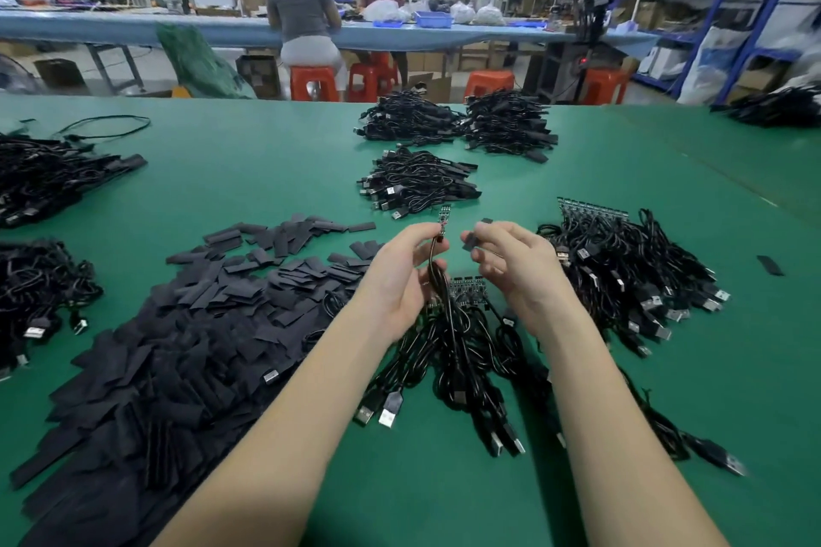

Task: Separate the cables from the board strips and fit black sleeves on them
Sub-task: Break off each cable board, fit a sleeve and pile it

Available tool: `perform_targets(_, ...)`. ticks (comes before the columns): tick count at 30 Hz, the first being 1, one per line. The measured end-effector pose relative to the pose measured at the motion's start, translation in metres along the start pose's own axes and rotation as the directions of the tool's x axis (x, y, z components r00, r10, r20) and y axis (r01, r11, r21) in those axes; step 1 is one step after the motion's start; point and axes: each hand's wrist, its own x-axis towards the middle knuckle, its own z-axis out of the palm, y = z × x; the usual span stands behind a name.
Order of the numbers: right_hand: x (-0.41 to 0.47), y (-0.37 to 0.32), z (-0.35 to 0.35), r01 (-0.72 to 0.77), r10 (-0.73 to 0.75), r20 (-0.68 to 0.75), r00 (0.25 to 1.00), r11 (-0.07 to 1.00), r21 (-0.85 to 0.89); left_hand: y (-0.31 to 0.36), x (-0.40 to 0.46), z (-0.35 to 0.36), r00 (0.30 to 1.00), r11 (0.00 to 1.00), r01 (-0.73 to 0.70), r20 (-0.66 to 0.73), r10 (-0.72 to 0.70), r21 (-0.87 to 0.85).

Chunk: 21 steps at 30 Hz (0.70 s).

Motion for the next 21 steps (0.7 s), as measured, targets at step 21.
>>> perform_targets(21,-0.002,0.001,0.005,0.016,-0.043,0.062,0.997,0.922,0.387,0.010,-0.001,-0.008,0.984,0.990,0.138,0.108,-0.141,0.034)
